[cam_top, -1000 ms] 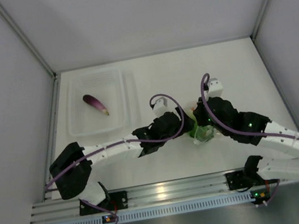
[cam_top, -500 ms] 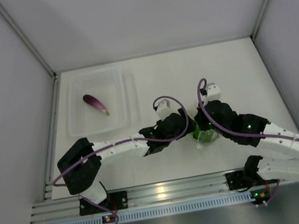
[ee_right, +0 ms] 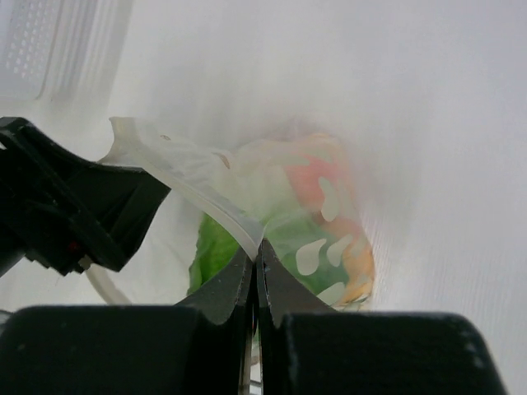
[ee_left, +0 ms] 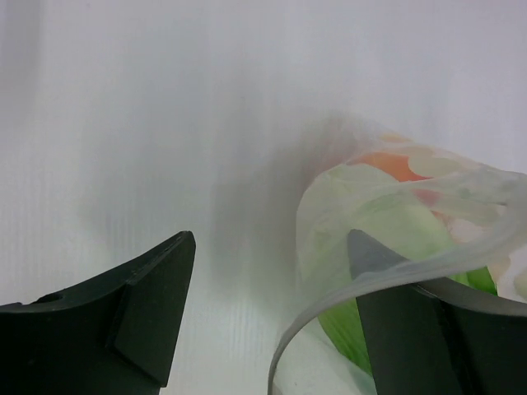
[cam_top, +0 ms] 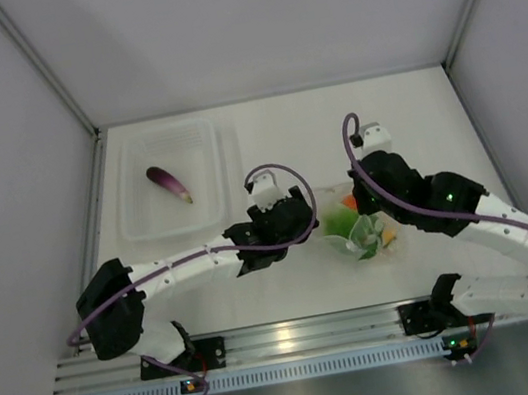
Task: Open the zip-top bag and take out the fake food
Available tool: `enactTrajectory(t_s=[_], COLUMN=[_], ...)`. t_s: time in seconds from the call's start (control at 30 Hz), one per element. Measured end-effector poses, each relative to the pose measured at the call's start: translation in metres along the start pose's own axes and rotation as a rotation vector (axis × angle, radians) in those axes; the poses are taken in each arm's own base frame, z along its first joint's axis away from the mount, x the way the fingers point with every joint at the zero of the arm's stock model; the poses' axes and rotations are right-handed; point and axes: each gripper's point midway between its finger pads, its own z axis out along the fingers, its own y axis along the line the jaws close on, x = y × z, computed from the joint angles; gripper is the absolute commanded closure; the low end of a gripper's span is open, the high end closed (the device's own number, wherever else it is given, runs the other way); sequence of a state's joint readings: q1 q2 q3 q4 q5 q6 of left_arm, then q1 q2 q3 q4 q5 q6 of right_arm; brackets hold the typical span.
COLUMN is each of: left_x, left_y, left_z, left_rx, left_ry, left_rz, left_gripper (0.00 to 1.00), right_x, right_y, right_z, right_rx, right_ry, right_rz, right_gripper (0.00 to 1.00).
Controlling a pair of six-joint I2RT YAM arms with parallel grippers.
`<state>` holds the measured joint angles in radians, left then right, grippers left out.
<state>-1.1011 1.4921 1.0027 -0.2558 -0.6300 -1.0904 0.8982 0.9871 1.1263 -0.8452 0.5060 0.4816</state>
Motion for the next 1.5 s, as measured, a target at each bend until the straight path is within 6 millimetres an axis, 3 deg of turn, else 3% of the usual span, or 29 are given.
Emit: enactTrajectory(t_s=[0.13,0.23,0.43,0.57,0.77,1.1,1.4,1.5], left_x=[-0.003,-0.013,-0.069,-0.093,-0.078,-0.072,-0.058,-0.059], left_y=[0.009,0.007,-0.007,-0.005,0.001,-0.053,-0.092,-0.097], left_z=[-0.002,-0.015,-0.071,-0.090,-0.098,-0.144,-0.117,-0.114], left_rx=[-0.026,0.000,0.110,0.104,0.109,0.321,0.319,0.320], left_ry=[0.008,0.006,-0.073,-0.114,-0.027,0.022,0.045,0.041], left_rz=[0.040,0.048,0.032,0.057,0.122,0.071,0.041,0.057], left_gripper=[0.21,0.22,0.28,0.29,0.29,0.37,0.37,0.52], right_x=[-0.001,0.002,0.003,0.004,0.004,-0.008,-0.014,-0.022], right_y=[0.010,0.013,0.027,0.031,0.037,0.040,0.047,0.057], right_z=[-0.005,-0.005,-0.006,-0.007,0.002,0.018,0.008,0.002], right_rx=[-0.052,-0.068,-0.139,-0.160,-0.170,-0.128,-0.230,-0.292], right_ry=[0.026,0.044,0.063,0.067,0.038,-0.042,-0.138,-0.157], right_rz=[-0.011,-0.016,-0.009,-0.005,0.044,0.158,0.349,0.416], right_gripper=[1.00,1.00,1.00,1.00,1.00,1.00,1.00,1.00])
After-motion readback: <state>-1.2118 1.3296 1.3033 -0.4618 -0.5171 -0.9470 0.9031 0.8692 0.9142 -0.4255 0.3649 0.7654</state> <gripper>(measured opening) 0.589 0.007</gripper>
